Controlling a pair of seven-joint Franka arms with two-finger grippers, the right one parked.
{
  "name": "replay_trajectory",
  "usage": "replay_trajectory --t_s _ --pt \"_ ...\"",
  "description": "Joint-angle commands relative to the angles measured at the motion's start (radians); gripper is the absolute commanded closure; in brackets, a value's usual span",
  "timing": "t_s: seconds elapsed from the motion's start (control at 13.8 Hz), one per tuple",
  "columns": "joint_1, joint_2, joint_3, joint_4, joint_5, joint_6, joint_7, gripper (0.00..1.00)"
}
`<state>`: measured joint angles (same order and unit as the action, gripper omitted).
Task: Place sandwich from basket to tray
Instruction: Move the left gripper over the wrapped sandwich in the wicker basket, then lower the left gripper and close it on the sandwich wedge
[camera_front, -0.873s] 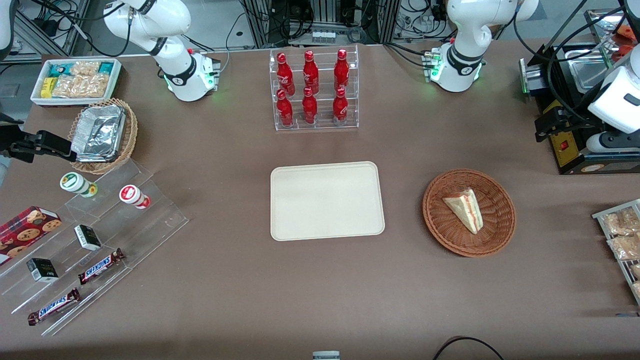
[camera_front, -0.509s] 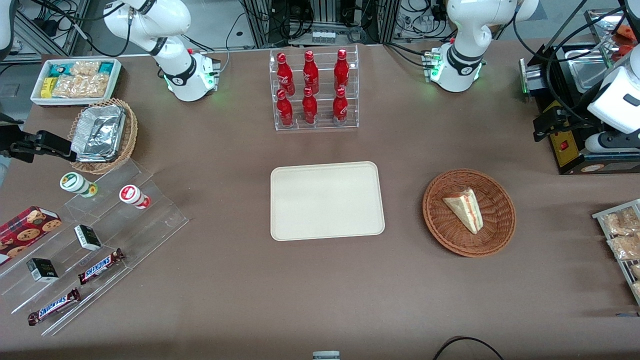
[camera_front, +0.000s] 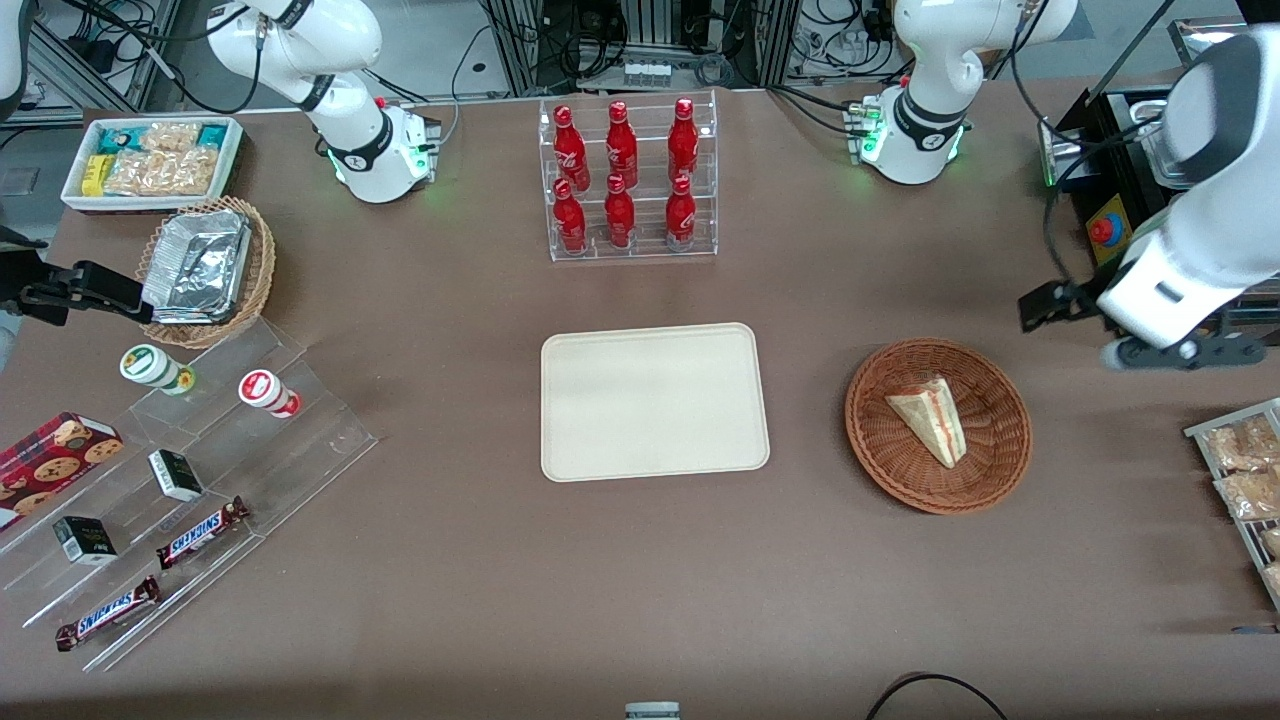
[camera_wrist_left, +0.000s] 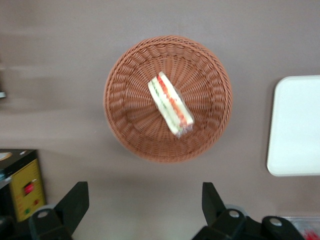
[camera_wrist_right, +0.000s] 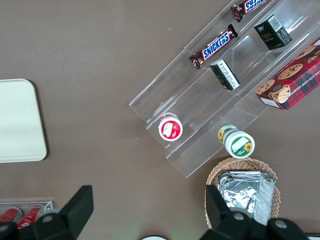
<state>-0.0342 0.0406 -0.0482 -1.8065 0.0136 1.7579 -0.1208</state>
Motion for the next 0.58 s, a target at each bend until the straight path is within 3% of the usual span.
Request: replay_trajectory --t_s 0.0,0.29,0.51 --pt "-0.018 -0.038 0.004 -0.163 -0.015 0.171 -0.148 0.00" --pt "-0.023 -0.038 -0.035 -0.377 -0.009 0.470 -0.406 0.00" --pt "-0.023 -0.021 -0.038 -0.419 -0.009 0.541 -0.505 0.00"
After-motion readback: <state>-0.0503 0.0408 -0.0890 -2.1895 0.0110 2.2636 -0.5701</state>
